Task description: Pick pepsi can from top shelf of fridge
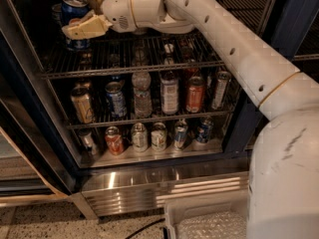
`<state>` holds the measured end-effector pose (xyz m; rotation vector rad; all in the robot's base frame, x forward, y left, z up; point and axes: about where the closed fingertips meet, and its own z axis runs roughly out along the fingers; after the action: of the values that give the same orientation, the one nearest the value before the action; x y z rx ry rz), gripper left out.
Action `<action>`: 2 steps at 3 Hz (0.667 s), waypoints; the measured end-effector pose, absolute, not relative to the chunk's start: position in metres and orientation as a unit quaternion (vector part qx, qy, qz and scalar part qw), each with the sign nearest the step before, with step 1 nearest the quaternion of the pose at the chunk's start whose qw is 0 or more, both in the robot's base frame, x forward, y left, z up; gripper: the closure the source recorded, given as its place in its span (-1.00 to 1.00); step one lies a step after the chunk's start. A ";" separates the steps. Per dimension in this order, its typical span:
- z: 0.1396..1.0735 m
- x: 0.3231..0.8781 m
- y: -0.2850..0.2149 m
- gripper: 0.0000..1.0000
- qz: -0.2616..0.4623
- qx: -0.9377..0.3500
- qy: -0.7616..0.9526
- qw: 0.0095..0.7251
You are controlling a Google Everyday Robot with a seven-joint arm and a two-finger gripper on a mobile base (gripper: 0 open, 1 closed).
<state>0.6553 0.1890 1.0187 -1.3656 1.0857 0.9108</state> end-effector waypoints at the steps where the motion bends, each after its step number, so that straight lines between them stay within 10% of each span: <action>1: 0.994 0.658 0.178 1.00 0.395 -0.561 0.485 0.543; 2: 0.952 0.699 0.215 1.00 0.423 -0.556 0.498 0.514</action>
Offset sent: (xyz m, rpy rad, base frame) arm 0.0639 0.0374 -0.0817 -0.0043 0.1670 0.0021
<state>0.6988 0.2152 0.9523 -1.3368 1.1966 1.0175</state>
